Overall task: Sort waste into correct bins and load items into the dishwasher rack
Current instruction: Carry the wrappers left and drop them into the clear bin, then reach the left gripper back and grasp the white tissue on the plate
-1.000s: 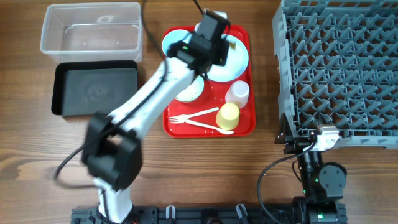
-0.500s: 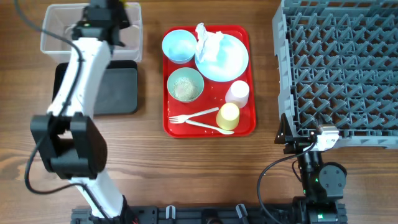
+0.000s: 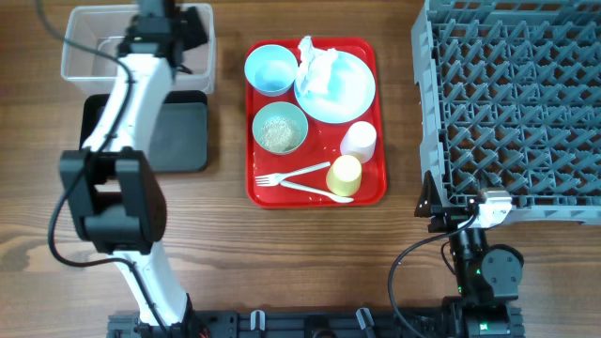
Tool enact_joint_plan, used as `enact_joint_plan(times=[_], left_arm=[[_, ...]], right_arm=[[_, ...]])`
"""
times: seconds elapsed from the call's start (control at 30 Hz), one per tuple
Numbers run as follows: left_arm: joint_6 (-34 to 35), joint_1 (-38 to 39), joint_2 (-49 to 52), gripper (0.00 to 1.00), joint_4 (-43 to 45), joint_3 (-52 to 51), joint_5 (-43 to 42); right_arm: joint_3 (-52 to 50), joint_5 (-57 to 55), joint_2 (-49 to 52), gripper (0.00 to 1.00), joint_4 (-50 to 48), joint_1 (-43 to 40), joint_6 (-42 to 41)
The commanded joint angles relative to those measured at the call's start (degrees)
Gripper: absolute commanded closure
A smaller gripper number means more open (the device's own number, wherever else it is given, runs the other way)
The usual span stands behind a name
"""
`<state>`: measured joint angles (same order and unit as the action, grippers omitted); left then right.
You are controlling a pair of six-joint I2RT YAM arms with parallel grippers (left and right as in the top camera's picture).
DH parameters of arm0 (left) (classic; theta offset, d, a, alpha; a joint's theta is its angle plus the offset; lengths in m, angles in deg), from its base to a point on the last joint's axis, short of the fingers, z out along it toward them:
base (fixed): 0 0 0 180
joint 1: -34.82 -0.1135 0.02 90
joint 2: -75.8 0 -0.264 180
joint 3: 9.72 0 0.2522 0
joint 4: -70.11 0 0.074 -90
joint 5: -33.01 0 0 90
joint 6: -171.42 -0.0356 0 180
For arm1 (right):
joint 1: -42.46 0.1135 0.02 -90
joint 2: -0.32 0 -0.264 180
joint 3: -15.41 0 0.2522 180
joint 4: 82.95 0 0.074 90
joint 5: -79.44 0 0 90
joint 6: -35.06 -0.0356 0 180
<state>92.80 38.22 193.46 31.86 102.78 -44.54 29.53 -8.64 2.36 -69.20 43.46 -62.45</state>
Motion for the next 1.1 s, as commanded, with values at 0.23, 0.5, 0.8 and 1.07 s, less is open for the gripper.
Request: enact_joint_plan(times=[0.23, 0.5, 0.8, 1.07], left_arm=[[-3.5, 19.58, 0.83, 0.07, 0.55, 0.17, -4.07], [-3.89, 22.99, 7.63, 0.08, 3.61, 0.17, -4.31], [-3.61, 24.61, 9.05, 0.24, 4.15, 0.17, -6.27], [-3.41, 24.61, 12.22, 0.37, 4.17, 0.17, -7.5]], right_arm=[[-0.04, 0.98, 0.02, 0.0, -0.04, 0.07, -0.63], [-0.04, 1.11, 0.02, 0.0, -0.04, 0.07, -3.61], [-0.04, 1.11, 3.78, 0.0, -0.07, 0.07, -3.61], [-0.04, 1.11, 7.78, 0.0, -0.09, 0.07, -3.65]])
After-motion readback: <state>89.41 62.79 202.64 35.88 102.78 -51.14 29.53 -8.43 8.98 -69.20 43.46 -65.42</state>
